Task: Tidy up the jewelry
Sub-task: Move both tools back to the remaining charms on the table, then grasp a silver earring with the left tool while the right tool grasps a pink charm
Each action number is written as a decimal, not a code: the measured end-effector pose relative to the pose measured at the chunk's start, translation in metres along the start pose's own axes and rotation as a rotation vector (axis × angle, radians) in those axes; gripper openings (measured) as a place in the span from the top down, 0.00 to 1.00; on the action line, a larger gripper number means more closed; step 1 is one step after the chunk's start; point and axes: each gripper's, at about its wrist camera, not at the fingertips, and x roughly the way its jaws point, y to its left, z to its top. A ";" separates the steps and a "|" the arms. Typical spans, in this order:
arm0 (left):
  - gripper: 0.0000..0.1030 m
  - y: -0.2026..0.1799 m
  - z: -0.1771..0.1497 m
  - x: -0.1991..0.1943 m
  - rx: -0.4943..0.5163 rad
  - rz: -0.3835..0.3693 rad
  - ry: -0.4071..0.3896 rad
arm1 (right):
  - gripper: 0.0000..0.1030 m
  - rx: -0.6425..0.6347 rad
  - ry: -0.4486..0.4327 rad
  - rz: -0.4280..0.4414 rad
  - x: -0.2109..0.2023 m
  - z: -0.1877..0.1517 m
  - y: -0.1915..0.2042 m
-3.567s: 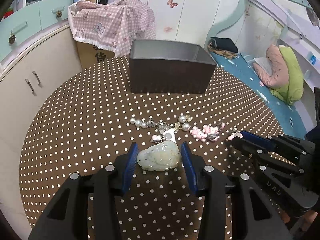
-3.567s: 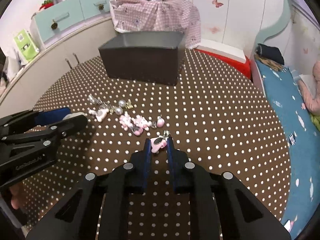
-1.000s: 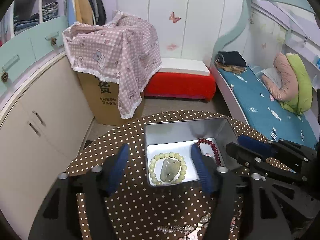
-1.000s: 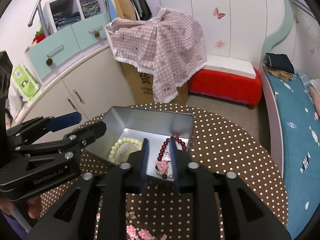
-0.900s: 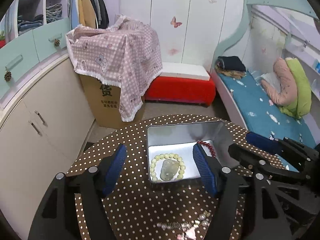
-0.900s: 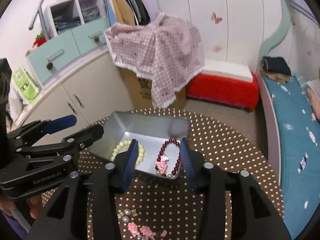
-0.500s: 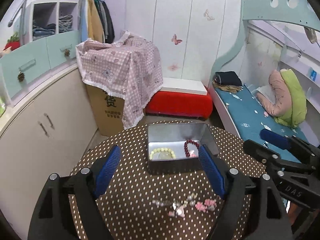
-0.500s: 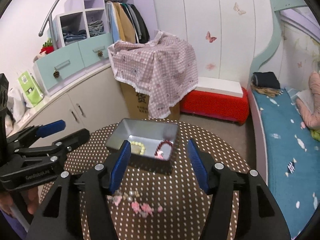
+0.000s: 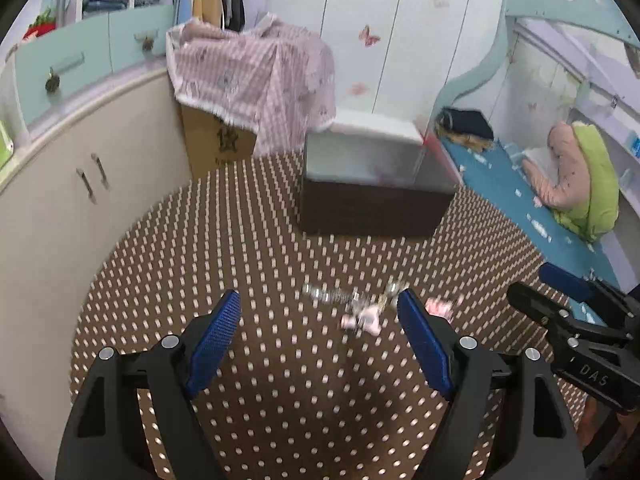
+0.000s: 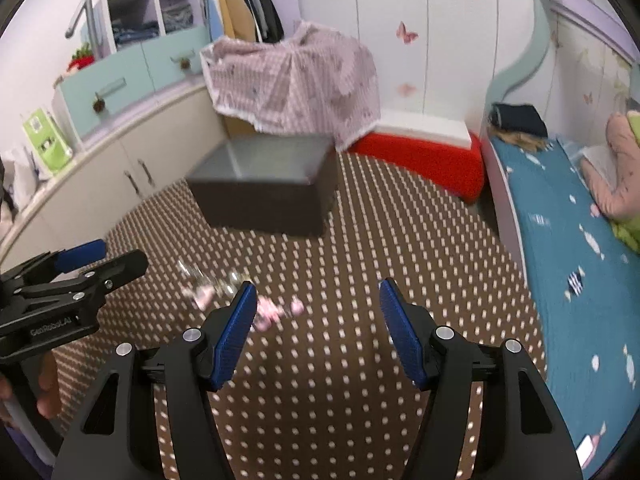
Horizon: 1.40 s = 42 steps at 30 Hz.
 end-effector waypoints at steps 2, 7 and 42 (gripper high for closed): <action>0.24 0.001 -0.007 0.009 -0.002 0.005 0.028 | 0.40 0.002 0.018 0.000 0.006 -0.008 -0.003; 0.24 -0.003 -0.017 0.026 -0.004 -0.005 0.069 | 0.40 0.000 0.044 -0.001 0.018 -0.015 -0.004; 0.92 0.014 -0.013 0.042 0.022 -0.065 0.089 | 0.40 -0.064 0.106 0.005 0.064 -0.003 0.015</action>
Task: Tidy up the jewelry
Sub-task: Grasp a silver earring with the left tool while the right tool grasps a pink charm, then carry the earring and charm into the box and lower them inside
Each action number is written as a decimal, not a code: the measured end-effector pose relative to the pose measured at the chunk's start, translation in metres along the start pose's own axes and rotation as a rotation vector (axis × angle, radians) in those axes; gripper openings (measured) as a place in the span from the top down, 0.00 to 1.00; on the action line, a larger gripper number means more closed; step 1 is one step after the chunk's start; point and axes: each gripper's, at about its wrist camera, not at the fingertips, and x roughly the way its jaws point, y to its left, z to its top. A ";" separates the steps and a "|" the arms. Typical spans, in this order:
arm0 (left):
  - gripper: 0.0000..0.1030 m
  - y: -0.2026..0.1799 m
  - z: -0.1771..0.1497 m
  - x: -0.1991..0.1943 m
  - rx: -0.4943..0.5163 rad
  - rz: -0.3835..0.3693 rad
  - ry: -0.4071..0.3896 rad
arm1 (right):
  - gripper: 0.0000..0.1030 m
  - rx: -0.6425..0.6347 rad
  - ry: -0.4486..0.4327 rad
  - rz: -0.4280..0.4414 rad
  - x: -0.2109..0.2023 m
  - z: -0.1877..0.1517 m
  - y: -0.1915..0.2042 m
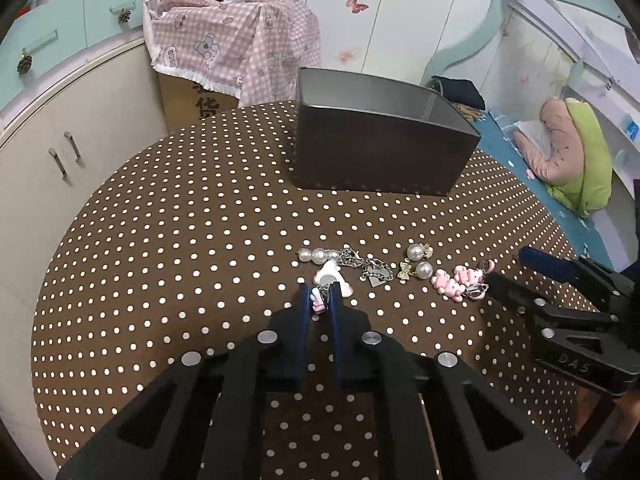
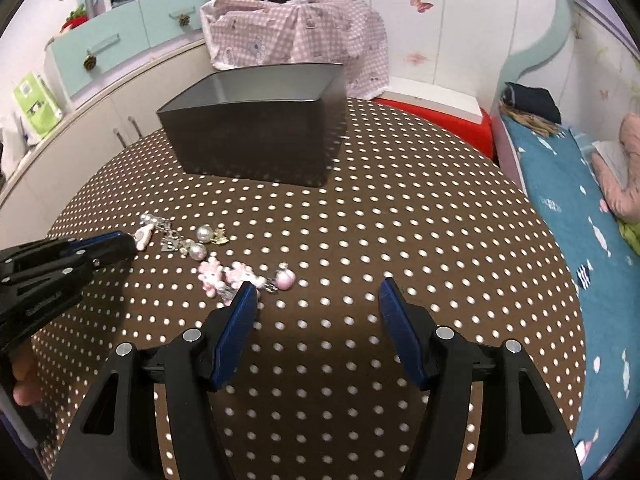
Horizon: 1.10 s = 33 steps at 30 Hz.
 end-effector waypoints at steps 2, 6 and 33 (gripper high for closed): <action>0.92 0.002 -0.001 -0.004 -0.003 -0.013 -0.004 | 0.43 -0.007 0.007 0.003 0.004 0.002 0.004; 0.92 0.004 -0.002 -0.006 -0.004 -0.020 -0.009 | 0.63 -0.024 0.012 0.004 0.006 0.006 0.009; 0.92 -0.010 0.037 -0.041 0.041 -0.130 -0.101 | 0.89 -0.028 -0.128 0.085 -0.060 0.040 -0.002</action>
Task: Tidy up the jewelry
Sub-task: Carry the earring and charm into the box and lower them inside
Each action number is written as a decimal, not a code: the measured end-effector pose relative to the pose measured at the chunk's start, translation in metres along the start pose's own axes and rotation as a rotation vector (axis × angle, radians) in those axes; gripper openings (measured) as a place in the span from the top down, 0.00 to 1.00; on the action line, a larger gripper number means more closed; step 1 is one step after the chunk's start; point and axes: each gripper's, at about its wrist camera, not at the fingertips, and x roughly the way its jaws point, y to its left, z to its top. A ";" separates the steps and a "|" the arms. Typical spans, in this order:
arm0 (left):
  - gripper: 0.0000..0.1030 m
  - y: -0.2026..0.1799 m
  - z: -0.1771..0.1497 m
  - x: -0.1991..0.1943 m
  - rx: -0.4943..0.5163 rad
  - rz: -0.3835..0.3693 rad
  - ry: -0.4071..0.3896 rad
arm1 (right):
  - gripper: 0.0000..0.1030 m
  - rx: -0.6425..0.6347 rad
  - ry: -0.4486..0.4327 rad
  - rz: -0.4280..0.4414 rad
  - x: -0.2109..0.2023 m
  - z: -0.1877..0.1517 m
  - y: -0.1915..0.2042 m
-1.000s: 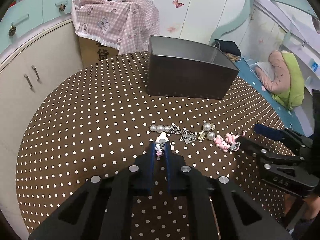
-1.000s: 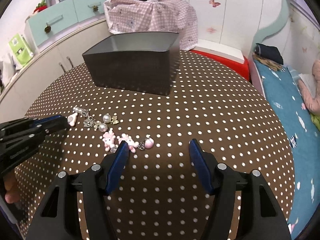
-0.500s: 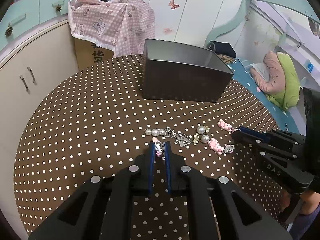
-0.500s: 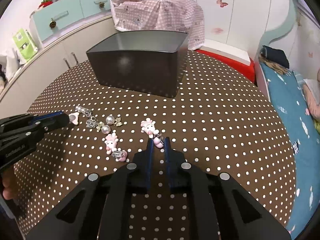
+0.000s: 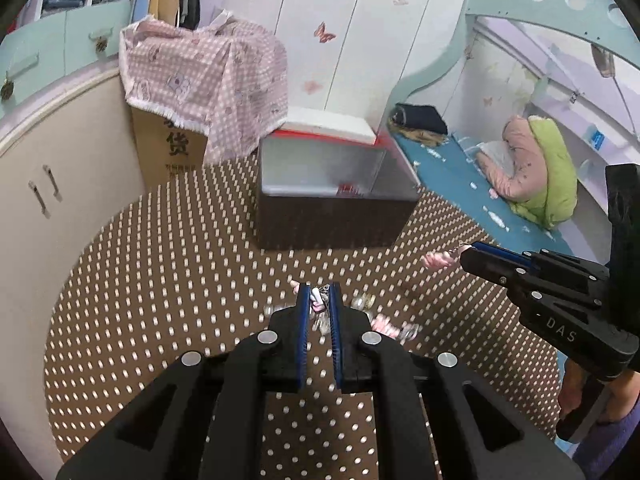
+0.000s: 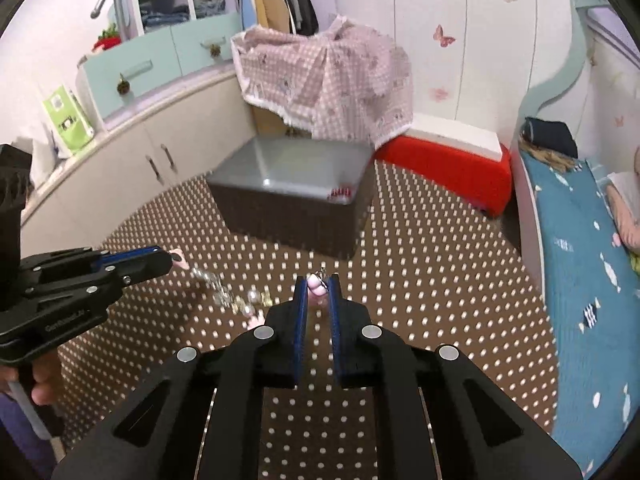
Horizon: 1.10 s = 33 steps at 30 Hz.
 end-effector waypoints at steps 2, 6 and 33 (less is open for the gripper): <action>0.92 -0.001 0.012 -0.005 0.002 -0.018 -0.020 | 0.89 0.003 -0.020 0.006 -0.006 0.009 -0.002; 0.92 -0.005 0.037 -0.011 0.018 -0.041 -0.052 | 0.89 0.002 -0.055 0.008 -0.014 0.028 -0.003; 0.92 0.005 0.102 0.087 0.009 -0.075 0.119 | 0.89 0.044 0.038 0.036 0.084 0.085 -0.011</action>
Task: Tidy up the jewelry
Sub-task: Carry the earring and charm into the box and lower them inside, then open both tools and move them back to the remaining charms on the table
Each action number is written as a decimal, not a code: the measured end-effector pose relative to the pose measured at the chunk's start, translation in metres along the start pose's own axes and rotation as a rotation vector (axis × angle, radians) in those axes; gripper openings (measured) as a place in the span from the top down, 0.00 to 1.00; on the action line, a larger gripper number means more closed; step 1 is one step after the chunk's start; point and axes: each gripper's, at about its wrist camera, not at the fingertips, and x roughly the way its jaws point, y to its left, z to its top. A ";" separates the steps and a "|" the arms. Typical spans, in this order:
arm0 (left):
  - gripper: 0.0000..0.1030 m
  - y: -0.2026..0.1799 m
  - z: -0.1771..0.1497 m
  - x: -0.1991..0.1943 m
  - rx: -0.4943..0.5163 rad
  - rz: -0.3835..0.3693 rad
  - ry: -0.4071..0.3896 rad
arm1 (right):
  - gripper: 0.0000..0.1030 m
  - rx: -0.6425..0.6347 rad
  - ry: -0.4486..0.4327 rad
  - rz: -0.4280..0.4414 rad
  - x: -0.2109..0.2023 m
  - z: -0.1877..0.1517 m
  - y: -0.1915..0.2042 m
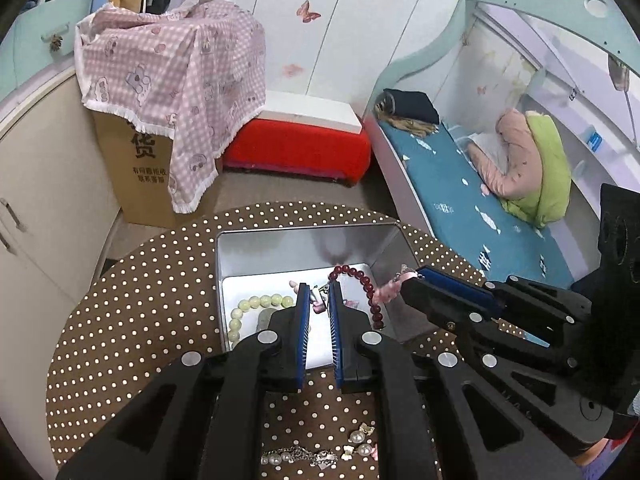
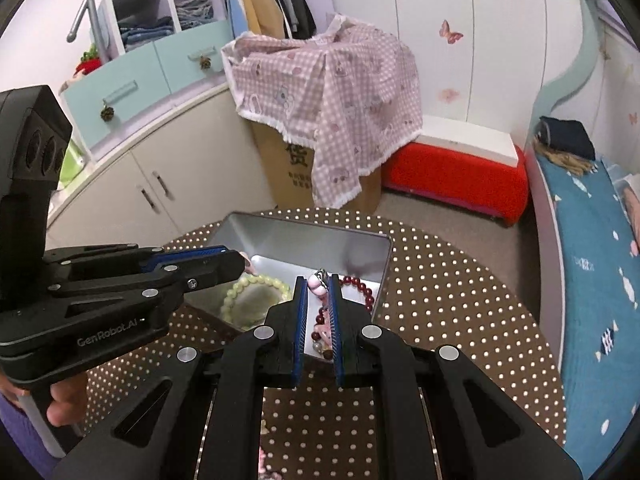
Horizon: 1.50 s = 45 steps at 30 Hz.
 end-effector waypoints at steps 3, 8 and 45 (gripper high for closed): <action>0.92 0.002 0.001 0.008 -0.004 -0.003 0.020 | 0.89 0.003 0.010 -0.001 0.005 -0.002 -0.001; 0.91 0.006 0.001 0.016 -0.017 -0.003 0.039 | 0.89 0.010 0.022 -0.001 0.013 -0.003 -0.003; 0.29 -0.028 -0.020 -0.105 0.008 0.110 -0.234 | 0.49 0.010 -0.162 -0.053 -0.099 -0.010 0.015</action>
